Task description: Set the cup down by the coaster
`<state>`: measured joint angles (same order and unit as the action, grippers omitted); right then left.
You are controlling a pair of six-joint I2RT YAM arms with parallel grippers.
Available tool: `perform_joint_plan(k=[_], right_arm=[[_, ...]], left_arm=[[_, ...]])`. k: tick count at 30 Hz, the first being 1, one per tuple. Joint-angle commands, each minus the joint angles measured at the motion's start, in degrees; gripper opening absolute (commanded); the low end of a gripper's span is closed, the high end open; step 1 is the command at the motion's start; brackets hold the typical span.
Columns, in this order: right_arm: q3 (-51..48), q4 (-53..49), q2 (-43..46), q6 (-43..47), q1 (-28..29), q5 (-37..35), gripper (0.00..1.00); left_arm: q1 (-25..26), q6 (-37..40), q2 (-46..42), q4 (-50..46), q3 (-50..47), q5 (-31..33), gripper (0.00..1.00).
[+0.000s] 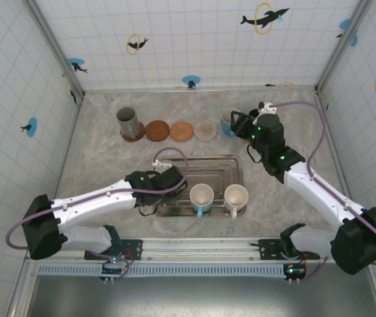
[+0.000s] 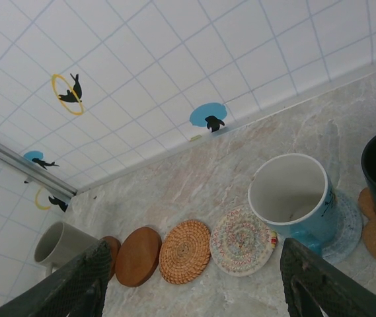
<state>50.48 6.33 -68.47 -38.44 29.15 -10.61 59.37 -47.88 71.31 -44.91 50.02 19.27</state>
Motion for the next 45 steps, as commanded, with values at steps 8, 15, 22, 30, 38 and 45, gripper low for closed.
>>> perform_joint_plan(k=[8, 15, 22, 30, 38, 45], right_arm=[[-2.1, 3.6, -0.8, -0.7, -1.6, 0.8, 0.69], [-2.2, 3.8, -1.1, -0.9, -2.7, 2.0, 0.69], [-2.1, 4.3, -2.6, -1.1, -3.8, 3.0, 0.69], [-1.9, 4.5, -4.3, -1.3, -5.3, 4.4, 0.69], [-1.5, 4.6, -6.4, -1.5, -6.9, 5.5, 0.69], [-0.1, 4.2, -9.1, -1.9, -7.4, 7.4, 0.69]], left_arm=[[-11.1, 11.9, 5.5, 11.6, 9.9, -0.2, 0.00], [-17.1, 16.7, 12.3, 12.7, 17.6, -1.6, 0.00], [-22.0, 20.7, 19.2, 12.2, 25.2, -1.8, 0.00], [-27.2, 24.2, 26.4, 12.0, 32.4, -3.6, 0.00], [-30.6, 26.3, 31.2, 12.1, 35.9, -4.7, 0.00], [-32.3, 27.0, 34.3, 13.2, 36.6, -6.3, 0.00]])
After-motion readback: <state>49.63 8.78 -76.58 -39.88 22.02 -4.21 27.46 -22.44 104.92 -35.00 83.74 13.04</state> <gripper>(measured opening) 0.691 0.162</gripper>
